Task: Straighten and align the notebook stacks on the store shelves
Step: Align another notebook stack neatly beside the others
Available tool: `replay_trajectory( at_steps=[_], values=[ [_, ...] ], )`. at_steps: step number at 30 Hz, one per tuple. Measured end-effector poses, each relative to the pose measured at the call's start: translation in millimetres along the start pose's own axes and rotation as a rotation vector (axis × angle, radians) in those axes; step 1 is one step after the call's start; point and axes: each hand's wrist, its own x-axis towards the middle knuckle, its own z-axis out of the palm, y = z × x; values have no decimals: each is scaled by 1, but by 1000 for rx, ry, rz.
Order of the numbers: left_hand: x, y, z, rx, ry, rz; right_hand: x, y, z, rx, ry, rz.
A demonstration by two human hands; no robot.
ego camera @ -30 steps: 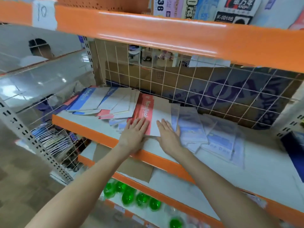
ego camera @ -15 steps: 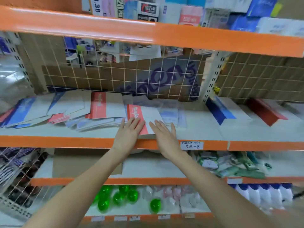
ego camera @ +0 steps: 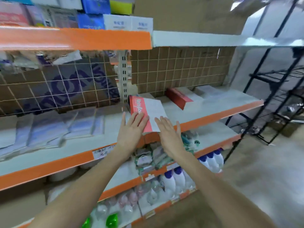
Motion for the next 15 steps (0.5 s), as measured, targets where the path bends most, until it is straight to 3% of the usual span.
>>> replay_trajectory(
  at_steps=[7,15],
  values=[
    [89,139,13,-30,14,78,-6,159,-34,-126,12,77],
    [167,192,27,8,-8,86,38,246,-33,-104,-32,90]
  ],
)
